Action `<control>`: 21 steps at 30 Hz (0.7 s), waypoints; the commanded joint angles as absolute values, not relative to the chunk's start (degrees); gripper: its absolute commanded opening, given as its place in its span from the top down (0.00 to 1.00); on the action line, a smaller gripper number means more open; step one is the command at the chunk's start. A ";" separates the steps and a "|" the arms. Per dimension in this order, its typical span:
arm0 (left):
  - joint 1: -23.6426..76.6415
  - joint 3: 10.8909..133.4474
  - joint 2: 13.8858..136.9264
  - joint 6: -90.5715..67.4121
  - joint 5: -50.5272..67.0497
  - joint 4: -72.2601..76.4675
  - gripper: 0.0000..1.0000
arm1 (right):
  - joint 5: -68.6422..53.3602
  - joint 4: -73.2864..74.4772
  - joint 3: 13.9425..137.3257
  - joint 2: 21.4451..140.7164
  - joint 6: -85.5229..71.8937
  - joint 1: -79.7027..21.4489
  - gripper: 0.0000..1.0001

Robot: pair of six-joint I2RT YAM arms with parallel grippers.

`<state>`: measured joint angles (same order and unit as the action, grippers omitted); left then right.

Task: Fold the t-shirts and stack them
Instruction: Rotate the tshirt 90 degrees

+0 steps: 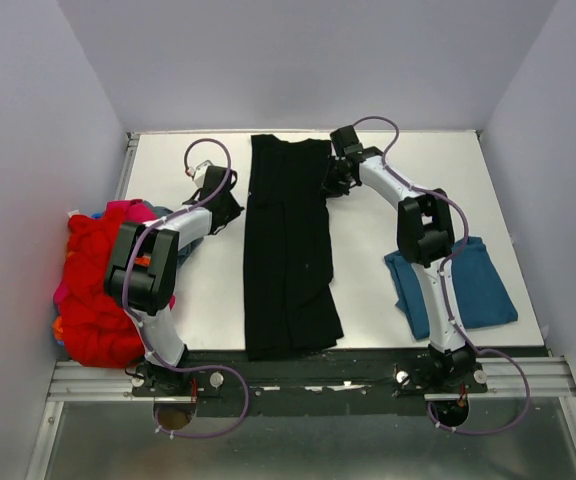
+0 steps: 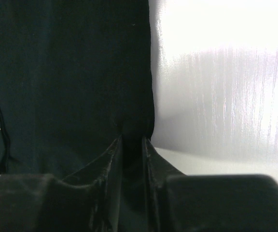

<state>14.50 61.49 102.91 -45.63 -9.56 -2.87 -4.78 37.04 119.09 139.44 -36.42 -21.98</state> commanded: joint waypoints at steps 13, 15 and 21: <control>14.06 65.92 111.53 -48.16 -3.43 1.84 0.94 | -1.32 39.29 123.05 141.24 -38.06 -17.85 0.99; 14.24 66.53 112.76 -48.78 -3.08 2.55 0.93 | -1.67 39.29 123.66 141.85 -38.06 -16.79 0.99; 14.68 70.83 116.97 -50.18 -1.67 3.43 0.91 | -3.42 39.81 128.83 145.54 -37.88 -15.12 0.99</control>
